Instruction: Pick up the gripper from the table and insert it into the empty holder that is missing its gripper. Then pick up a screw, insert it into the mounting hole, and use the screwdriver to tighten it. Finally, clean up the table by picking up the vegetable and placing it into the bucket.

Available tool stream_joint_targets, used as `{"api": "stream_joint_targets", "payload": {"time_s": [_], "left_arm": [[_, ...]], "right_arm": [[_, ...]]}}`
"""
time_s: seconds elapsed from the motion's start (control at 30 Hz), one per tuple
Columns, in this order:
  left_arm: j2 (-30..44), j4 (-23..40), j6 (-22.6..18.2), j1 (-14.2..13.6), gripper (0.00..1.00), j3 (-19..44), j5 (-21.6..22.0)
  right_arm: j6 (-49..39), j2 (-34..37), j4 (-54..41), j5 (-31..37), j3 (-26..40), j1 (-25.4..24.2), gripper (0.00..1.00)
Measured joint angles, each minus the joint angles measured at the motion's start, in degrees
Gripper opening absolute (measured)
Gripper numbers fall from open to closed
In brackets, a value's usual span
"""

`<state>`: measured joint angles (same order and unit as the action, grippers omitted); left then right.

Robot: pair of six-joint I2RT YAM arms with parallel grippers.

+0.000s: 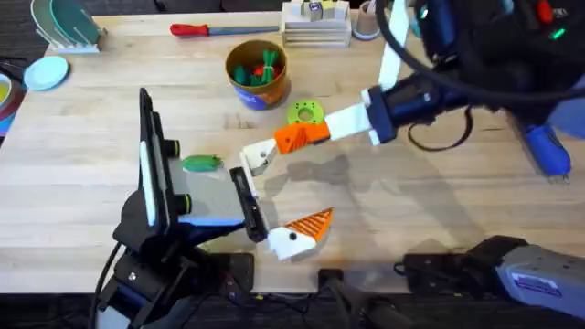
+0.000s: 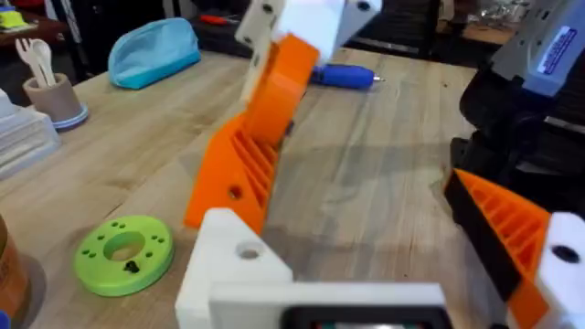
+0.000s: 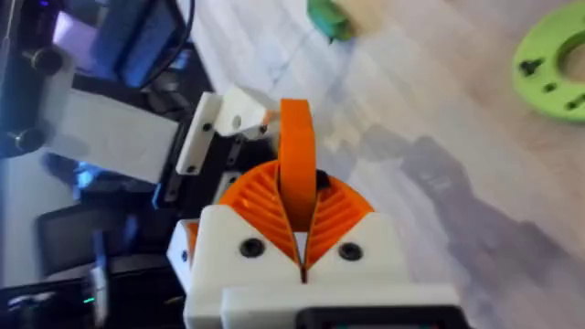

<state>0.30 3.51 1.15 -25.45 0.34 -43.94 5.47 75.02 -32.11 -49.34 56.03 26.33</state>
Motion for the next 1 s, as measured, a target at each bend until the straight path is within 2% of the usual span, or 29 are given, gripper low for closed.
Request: {"api": "stream_joint_targets", "payload": {"time_s": [0.13, 0.27, 0.53, 0.77, 1.0], "left_arm": [[0.0, 0.0, 0.2, 0.2, 0.993, 0.0, 0.0], [0.0, 0.0, 0.4, 0.2, 0.993, 0.0, 0.1], [0.0, 0.0, 0.4, 0.3, 0.993, 0.0, 0.0], [0.0, 0.0, 0.4, 0.3, 0.992, 0.0, 0.2], [0.0, 0.0, 1.1, 0.7, 0.992, 0.0, 1.7]], "right_arm": [[5.1, 0.0, 4.8, -5.3, -5.1, -0.4, 0.009], [8.1, 0.0, 4.8, -8.3, -7.2, -0.6, 0.009], [10.2, 0.0, 5.0, -13.3, -7.7, -0.5, 0.009], [13.9, 0.3, 8.0, -14.8, -7.9, -0.7, 0.009], [19.9, 6.1, 13.0, -17.6, -7.9, -0.9, 0.008]]}}
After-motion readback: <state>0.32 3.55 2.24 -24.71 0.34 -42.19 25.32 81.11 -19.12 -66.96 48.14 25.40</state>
